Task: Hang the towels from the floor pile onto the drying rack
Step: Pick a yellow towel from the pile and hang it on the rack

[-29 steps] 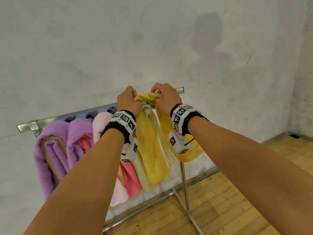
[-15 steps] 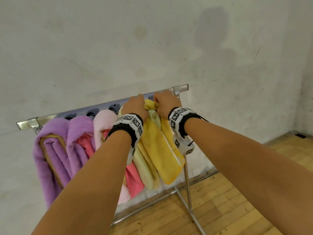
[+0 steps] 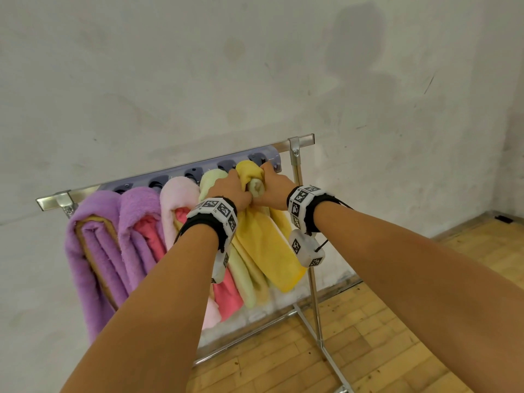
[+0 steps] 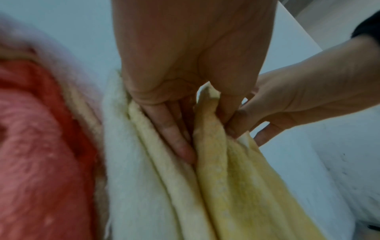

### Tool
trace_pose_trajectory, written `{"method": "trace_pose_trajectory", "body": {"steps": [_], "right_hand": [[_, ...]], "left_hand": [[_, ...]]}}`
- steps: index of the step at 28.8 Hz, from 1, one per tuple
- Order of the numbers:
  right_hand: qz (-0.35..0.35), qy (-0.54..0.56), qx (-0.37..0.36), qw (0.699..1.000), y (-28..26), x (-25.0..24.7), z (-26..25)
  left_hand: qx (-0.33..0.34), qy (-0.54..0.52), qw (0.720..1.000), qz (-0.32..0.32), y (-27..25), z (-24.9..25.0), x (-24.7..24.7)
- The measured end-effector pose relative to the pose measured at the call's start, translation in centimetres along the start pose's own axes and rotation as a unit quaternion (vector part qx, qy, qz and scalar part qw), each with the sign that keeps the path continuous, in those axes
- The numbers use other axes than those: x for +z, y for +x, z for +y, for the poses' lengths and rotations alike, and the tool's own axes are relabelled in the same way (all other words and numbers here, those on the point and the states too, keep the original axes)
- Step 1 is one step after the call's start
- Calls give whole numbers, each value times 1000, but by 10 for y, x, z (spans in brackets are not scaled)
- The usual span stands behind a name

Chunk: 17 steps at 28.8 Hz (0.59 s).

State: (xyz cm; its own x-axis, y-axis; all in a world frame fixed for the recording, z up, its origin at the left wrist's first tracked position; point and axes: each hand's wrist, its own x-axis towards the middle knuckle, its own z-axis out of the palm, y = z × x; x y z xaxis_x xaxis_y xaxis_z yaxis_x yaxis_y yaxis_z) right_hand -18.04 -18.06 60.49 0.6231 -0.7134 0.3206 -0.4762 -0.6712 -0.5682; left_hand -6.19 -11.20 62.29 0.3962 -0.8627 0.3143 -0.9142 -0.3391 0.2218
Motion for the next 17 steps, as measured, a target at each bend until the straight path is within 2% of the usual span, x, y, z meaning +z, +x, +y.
{"method": "trace_pose_trajectory", "body": {"steps": [4,7,10,17], "right_hand": [[38,14,5,999,4,11,7],[70,7,23,997,7,20,6],[91,-67,30,993,10,23,6],[77,-206,-38,975,6,0,14]], "left_hand": [[11,-10,1000,0,-7,-4,15],[14,-31,999,35,-13,-5,23],[31,-6,998,63,-12,-8,28],[26,34,996,83,-12,-8,33]]}}
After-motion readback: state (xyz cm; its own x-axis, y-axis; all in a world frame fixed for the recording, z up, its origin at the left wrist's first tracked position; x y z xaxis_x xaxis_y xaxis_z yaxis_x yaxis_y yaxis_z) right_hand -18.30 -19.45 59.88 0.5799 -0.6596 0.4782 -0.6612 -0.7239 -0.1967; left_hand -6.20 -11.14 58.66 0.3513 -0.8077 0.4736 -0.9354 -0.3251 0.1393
